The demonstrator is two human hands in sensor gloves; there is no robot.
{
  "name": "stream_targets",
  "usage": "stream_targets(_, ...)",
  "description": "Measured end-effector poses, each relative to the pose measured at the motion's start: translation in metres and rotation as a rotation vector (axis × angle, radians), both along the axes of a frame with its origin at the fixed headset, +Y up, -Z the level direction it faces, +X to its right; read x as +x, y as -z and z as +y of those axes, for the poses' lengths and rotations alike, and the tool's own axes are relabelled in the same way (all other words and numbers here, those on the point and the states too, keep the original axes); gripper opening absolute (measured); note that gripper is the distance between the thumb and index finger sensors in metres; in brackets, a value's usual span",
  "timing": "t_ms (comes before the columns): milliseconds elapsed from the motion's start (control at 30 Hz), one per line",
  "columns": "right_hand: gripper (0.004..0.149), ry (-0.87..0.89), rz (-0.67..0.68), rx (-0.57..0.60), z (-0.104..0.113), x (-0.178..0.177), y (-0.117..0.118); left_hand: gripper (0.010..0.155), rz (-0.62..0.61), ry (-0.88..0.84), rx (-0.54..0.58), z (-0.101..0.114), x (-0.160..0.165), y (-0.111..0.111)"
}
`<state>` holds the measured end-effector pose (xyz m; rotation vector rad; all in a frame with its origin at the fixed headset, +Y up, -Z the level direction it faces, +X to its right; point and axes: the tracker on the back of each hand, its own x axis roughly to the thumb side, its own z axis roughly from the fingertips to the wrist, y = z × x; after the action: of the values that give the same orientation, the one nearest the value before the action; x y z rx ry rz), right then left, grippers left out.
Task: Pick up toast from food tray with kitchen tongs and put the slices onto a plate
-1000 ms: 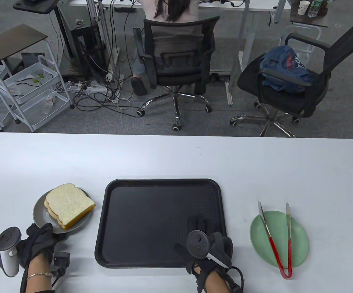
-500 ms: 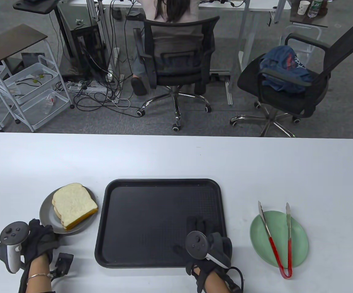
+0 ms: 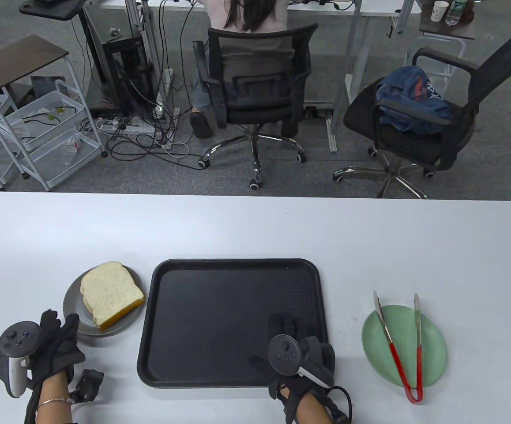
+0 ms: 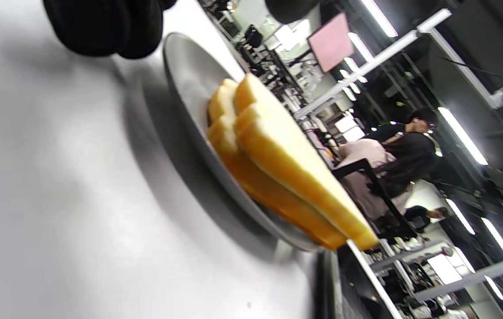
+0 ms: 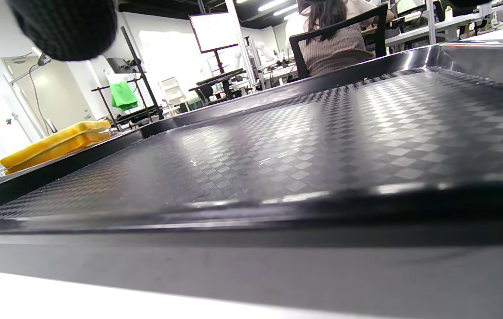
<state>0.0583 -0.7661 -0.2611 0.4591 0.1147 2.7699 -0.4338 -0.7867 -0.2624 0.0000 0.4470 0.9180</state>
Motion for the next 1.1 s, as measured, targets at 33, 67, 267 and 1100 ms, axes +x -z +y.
stream_targets(33, 0.098, -0.001, 0.001, -0.001, 0.0, 0.0, 0.0, 0.081, -0.021, 0.009, 0.013, 0.002, 0.003, 0.0)
stream_targets(67, 0.098, -0.002, 0.002, -0.002, 0.0, 0.0, 0.0, 0.082, -0.036, 0.015, 0.022, 0.004, 0.005, 0.001)
stream_targets(267, 0.098, -0.004, 0.008, -0.004, 0.0, -0.001, 0.0, 0.093, -0.185, 0.194, 0.075, 0.021, 0.033, 0.004)
stream_targets(1100, 0.098, -0.017, 0.041, -0.004, 0.0, -0.005, -0.004, 0.1, -0.621, 0.749, 0.167, 0.041, 0.15, -0.015)
